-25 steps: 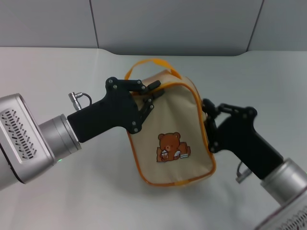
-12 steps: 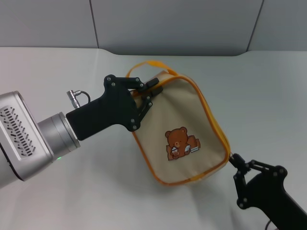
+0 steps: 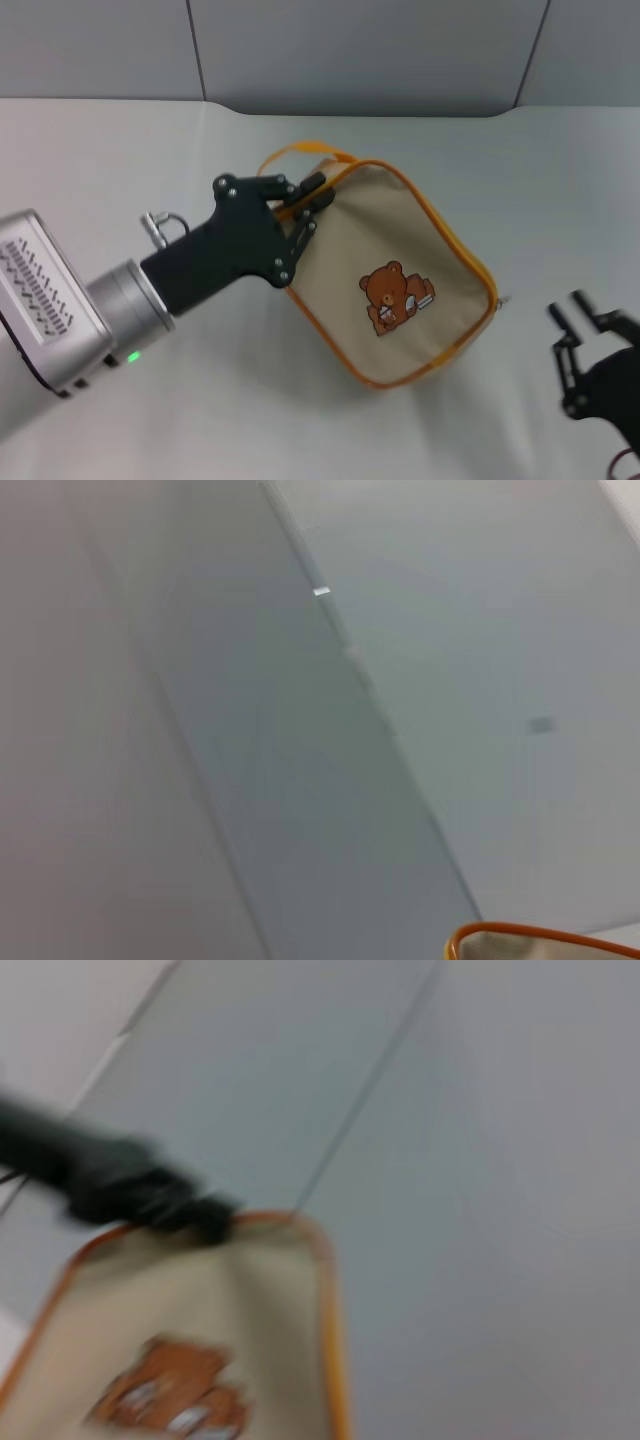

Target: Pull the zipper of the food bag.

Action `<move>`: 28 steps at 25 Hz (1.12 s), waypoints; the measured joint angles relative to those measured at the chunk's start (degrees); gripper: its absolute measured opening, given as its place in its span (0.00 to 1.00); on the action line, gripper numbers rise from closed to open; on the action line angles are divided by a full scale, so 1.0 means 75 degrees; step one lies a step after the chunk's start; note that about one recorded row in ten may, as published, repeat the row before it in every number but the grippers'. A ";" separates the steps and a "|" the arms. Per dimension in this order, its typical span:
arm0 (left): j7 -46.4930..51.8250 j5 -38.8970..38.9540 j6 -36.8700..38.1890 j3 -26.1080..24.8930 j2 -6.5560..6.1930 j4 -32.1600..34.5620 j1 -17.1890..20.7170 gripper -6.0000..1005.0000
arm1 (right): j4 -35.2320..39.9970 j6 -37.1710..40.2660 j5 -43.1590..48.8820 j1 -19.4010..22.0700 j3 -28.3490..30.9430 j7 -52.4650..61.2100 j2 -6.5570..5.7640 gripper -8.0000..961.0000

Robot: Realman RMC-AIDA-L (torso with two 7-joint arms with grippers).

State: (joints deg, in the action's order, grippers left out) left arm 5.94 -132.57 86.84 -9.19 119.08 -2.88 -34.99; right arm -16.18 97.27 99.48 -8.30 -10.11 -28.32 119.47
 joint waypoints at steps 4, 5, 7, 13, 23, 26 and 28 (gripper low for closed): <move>-0.0009 -0.0010 -0.0690 -0.0354 0.0017 -0.0640 0.0385 0.08 | 0.0630 0.0270 0.0004 -0.0024 0.0017 0.1674 -0.0018 0.21; -0.0011 -0.0007 -0.1073 -0.0747 0.0021 -0.0878 0.0585 0.08 | 0.1051 0.0272 0.0045 -0.0126 -0.0025 0.2842 -0.0023 0.25; 0.0007 -0.0002 -0.1262 -0.1188 0.0019 -0.1040 0.0805 0.08 | 0.1589 0.0275 0.0087 -0.0243 -0.0135 0.4106 -0.0026 0.33; 0.0054 -0.0025 -0.1290 -0.1816 0.0003 -0.1301 0.1306 0.13 | 0.3055 0.0344 0.0109 -0.0540 -0.0846 0.6896 -0.0027 0.53; 0.3395 -0.2145 0.0735 -0.1719 -0.0477 0.0241 0.1147 0.45 | 0.6089 0.1813 0.1285 -0.1181 -0.2691 1.1533 -0.0288 0.75; 0.4050 -0.3016 0.1640 -0.1553 -0.0536 0.1019 0.0870 0.51 | 0.6130 0.2138 0.1592 -0.1377 -0.2704 1.1729 -0.0404 0.81; 0.4244 -0.3403 0.2337 -0.1137 -0.0569 0.1454 0.0691 0.55 | 0.6120 0.2325 0.1982 -0.1615 -0.2714 1.1891 -0.0503 0.84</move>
State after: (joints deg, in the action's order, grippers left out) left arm 37.77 -158.09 104.37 -17.72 114.81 8.03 -29.80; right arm 29.72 114.71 114.34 -20.42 -30.47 60.87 115.69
